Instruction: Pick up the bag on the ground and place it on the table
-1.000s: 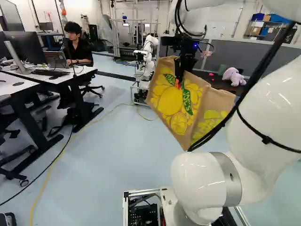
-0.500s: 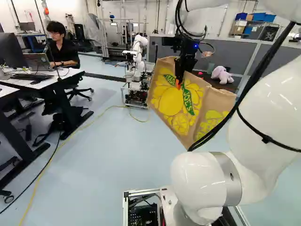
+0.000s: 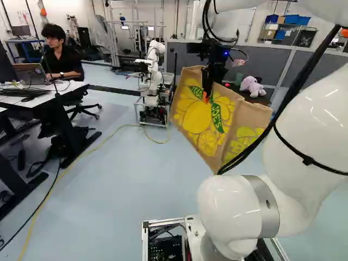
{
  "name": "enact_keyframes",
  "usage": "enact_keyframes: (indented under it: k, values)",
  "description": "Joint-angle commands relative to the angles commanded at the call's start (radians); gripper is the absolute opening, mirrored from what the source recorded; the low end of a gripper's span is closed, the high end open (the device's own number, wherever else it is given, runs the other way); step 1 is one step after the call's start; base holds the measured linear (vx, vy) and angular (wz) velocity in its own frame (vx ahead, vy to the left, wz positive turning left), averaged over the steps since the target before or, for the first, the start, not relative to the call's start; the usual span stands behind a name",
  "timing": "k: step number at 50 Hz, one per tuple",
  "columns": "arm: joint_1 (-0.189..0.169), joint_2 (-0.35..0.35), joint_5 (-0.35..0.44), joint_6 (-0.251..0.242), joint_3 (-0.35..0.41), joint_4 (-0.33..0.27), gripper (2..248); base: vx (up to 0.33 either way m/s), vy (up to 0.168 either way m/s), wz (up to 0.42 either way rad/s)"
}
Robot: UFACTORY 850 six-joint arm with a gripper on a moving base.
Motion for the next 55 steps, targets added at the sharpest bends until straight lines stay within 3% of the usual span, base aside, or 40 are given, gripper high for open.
enact_keyframes:
  k: [40,55]
  values:
    - [0.000,0.000,0.000,0.000,0.000,0.000,22,0.128,-0.064,-0.001]
    - [0.000,0.000,0.000,0.000,0.000,0.000,22,0.129,-0.100,-0.130]
